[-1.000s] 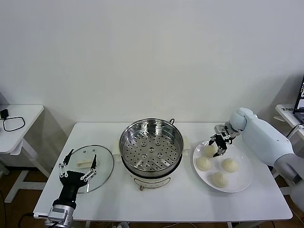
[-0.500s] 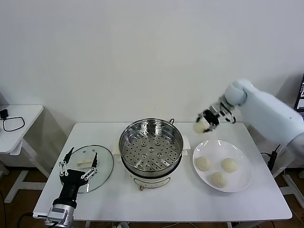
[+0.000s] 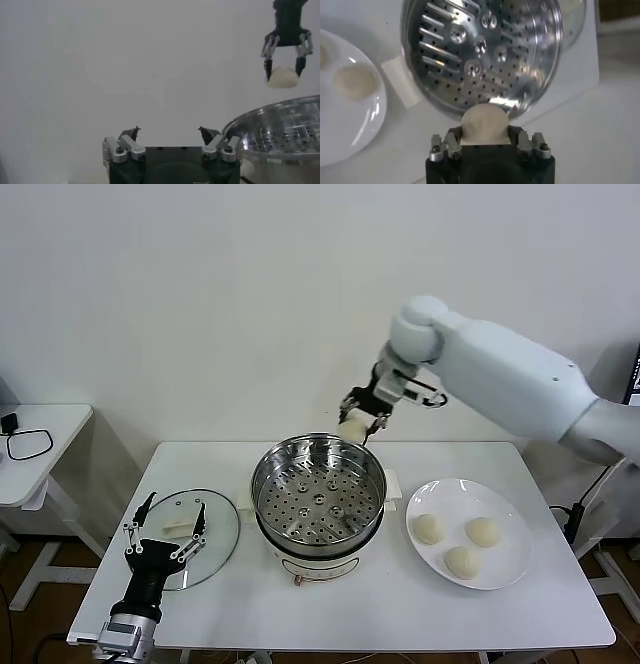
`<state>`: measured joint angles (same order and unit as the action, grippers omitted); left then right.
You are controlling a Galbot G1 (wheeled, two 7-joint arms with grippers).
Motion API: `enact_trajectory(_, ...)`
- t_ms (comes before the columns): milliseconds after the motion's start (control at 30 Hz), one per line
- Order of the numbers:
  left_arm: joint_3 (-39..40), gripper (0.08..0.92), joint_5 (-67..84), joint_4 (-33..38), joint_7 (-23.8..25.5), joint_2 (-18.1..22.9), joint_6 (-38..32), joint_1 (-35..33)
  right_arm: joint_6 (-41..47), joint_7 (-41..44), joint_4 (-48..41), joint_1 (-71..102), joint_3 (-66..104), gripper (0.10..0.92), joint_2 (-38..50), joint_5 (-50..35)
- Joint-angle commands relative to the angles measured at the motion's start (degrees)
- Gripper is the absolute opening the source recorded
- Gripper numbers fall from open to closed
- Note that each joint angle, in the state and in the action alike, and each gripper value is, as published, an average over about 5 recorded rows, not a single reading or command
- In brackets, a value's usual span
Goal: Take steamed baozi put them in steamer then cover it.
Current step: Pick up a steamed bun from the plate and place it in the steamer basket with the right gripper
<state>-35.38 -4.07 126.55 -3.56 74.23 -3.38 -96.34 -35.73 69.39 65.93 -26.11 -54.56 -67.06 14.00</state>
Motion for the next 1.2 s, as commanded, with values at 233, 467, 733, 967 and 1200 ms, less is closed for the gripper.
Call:
enact_trajectory(233, -0.2, 0.823, 0.3, 0.3, -0.2, 0.0, -0.3, -0.3, -4.3, -1.0, -2.5, 5.7, -1.0, 0.645, -7.5, 10.4)
enact_trajectory(467, -0.4, 0.823, 0.5, 0.5, -0.3, 0.1, -0.4, -0.3, -5.2, -1.6, -5.6, 8.8, 0.8, 0.645, -8.6, 13.6)
enact_trajectory(733, -0.8, 0.823, 0.7, 0.3, -0.5, 0.2, -0.6, -0.5, -5.7, -2.2, -7.6, 10.8, 1.6, 0.658, -9.9, 15.4)
enact_trajectory(967, -1.2, 0.823, 1.0, 0.5, -0.4, 0.1, -0.6, -0.6, -4.9, -3.5, -7.0, 10.4, 2.4, 0.797, -9.3, 15.4)
enact_trajectory(1200, -1.4, 0.823, 1.0, 0.5, -0.3, 0.1, -0.6, -0.7, 3.3, 1.3, -1.2, 5.0, 3.8, 0.822, -1.3, -0.4)
